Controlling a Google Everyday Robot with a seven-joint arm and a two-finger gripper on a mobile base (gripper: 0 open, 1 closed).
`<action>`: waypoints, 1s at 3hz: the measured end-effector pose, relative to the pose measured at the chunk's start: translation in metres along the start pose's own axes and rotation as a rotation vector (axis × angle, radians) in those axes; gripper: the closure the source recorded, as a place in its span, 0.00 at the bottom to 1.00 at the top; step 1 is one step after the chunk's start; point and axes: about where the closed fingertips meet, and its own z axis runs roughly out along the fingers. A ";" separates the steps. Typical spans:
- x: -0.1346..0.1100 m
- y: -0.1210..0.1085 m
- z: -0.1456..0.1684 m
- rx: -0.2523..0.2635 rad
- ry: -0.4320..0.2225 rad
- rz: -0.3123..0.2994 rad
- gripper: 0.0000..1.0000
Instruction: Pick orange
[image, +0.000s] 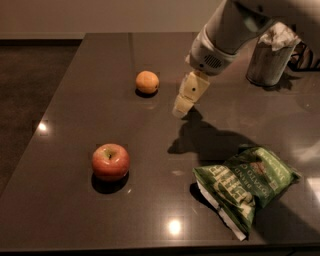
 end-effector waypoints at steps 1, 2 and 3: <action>-0.022 -0.017 0.037 -0.011 -0.037 0.051 0.00; -0.038 -0.032 0.066 -0.007 -0.063 0.089 0.00; -0.054 -0.045 0.090 -0.005 -0.097 0.119 0.00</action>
Offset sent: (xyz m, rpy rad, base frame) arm 0.0831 0.0774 -0.0510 0.1278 0.0262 -0.1073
